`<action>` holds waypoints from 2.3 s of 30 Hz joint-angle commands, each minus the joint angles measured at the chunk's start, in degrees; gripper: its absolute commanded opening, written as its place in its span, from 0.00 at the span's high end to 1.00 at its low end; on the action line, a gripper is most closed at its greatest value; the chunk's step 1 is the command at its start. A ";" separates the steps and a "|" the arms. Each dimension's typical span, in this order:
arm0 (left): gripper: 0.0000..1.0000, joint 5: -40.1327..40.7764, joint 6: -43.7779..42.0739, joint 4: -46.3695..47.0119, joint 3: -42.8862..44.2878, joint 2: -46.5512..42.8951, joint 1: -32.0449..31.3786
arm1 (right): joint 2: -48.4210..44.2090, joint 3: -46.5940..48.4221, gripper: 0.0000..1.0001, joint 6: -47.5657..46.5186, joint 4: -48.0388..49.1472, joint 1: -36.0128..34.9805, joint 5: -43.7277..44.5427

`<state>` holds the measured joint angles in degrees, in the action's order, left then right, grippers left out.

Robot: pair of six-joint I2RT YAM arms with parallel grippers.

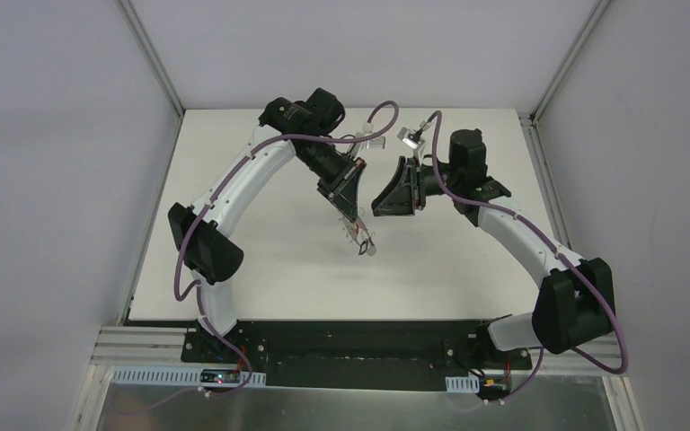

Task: Put the keys on the keyring

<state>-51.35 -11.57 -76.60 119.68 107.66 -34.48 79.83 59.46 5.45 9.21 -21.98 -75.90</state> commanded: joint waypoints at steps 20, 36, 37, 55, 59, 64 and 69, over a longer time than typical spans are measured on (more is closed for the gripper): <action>1.00 -3.37 1.49 -0.13 1.61 -1.02 -2.26 | 1.05 -1.45 0.68 10.04 14.38 -3.49 -1.94; 1.00 -3.29 0.95 1.91 0.38 -2.85 -1.47 | 1.50 0.03 1.00 11.67 14.82 -3.20 -1.82; 0.97 -3.61 1.28 3.34 -0.52 -3.78 -1.02 | 1.48 0.37 1.00 12.08 14.85 -2.84 -1.54; 0.65 -5.72 24.80 54.03 -28.38 -20.18 5.74 | 3.45 -2.79 1.00 41.52 49.30 2.71 3.68; 0.64 -5.60 27.74 61.59 -31.52 -21.16 5.74 | 3.58 -3.36 1.00 44.10 52.64 2.90 4.08; 0.64 -5.84 28.98 68.00 -34.85 -22.62 5.74 | 3.36 -3.95 1.00 44.21 53.06 2.96 3.94; 0.66 -7.03 26.62 67.62 -35.66 -23.70 5.74 | 3.30 -4.19 1.00 44.04 53.02 3.11 3.41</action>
<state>-56.60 15.92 -13.80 84.38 87.64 -28.80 83.90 54.89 47.92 56.88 -18.94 -72.29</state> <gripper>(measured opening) 0.346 0.005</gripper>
